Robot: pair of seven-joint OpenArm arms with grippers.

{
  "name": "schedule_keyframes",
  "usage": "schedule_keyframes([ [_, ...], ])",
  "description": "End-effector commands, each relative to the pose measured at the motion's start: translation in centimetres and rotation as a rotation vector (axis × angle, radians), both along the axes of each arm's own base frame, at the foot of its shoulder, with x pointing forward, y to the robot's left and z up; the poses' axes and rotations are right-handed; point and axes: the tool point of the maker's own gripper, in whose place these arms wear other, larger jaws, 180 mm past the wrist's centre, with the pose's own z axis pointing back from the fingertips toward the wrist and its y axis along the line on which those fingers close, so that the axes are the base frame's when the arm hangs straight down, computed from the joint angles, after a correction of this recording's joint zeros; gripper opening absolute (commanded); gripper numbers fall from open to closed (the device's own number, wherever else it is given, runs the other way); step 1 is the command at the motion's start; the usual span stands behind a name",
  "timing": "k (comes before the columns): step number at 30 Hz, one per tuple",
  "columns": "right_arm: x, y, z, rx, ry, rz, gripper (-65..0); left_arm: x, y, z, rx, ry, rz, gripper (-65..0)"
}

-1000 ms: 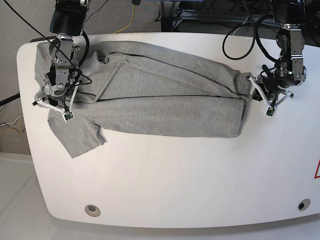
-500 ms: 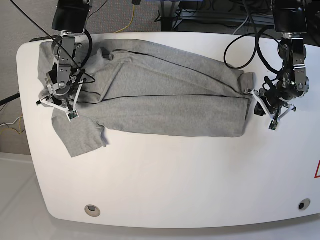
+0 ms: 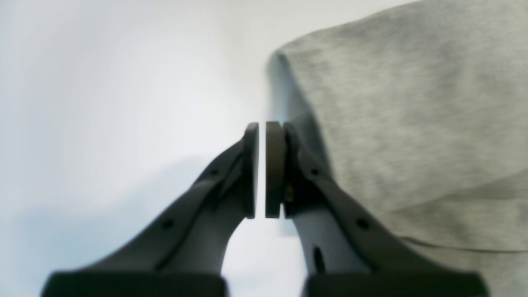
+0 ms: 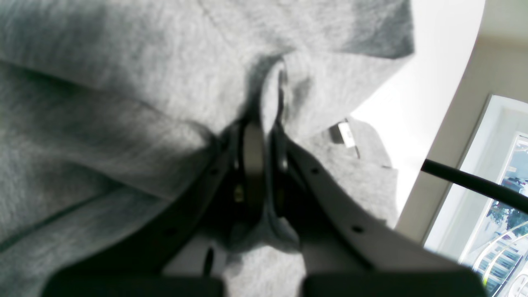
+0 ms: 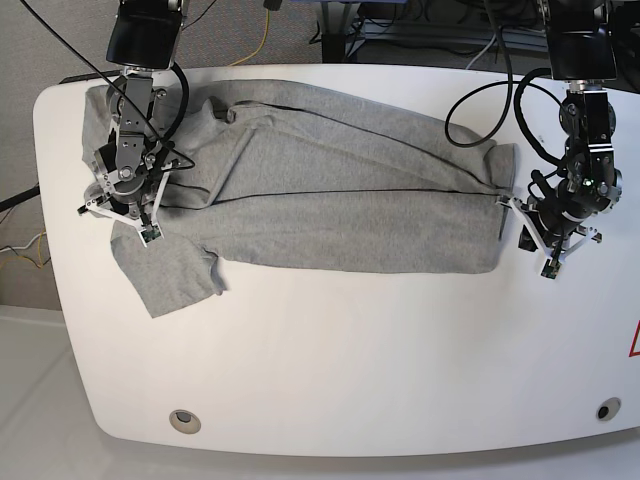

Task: Fold the T-shirt properly
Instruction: 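Lower the folded hem and open the left gripper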

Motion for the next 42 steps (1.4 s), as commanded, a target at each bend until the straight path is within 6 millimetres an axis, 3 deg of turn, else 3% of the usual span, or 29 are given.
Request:
schedule_keyframes([
  [1,0.9,0.2,0.8,0.014,-0.031,0.010,-65.0,1.7,0.3,2.0,0.027,-0.064,0.000,-63.2],
  [13,0.9,0.4,0.8,0.017,-0.032,0.012,-65.0,2.6,1.4,1.0,0.031,-0.040,0.032,-60.5],
  [18,0.9,0.4,0.8,0.017,-0.032,0.012,-65.0,3.1,1.5,0.9,0.012,-0.068,0.033,-44.8],
  [23,0.9,0.4,0.8,0.017,-0.032,0.012,-65.0,3.6,1.2,1.1,-0.011,-0.118,0.026,-24.1],
  [25,0.9,0.4,0.8,0.017,-0.032,0.012,-65.0,3.7,1.1,1.2,-0.016,-0.130,0.023,-20.9],
  [42,0.9,0.4,0.8,0.017,-0.029,0.020,-63.6,4.0,-1.7,0.5,-0.086,-0.137,0.015,-23.5],
])
